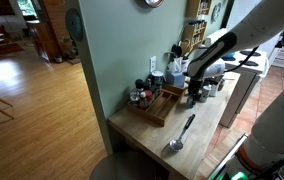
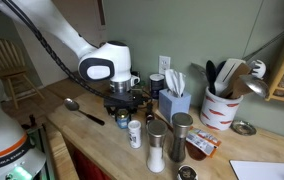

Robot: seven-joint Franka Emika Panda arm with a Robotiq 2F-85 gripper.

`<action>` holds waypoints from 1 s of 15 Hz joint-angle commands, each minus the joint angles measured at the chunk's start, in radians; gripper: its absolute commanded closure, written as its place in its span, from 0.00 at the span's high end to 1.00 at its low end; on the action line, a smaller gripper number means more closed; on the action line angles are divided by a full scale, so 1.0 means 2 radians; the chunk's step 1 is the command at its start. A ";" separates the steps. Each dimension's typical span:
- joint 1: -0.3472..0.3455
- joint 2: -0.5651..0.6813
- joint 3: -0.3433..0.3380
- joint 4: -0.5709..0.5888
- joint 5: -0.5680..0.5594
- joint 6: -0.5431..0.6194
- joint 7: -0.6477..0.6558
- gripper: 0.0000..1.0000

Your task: Lift the glass jug with the golden lid and put it on the tray second row to the right

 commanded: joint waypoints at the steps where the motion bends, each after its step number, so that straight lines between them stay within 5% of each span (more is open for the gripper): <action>1: -0.012 -0.003 0.015 0.011 -0.008 -0.031 0.060 0.39; 15: -0.009 -0.085 0.056 0.013 -0.042 -0.080 0.468 0.39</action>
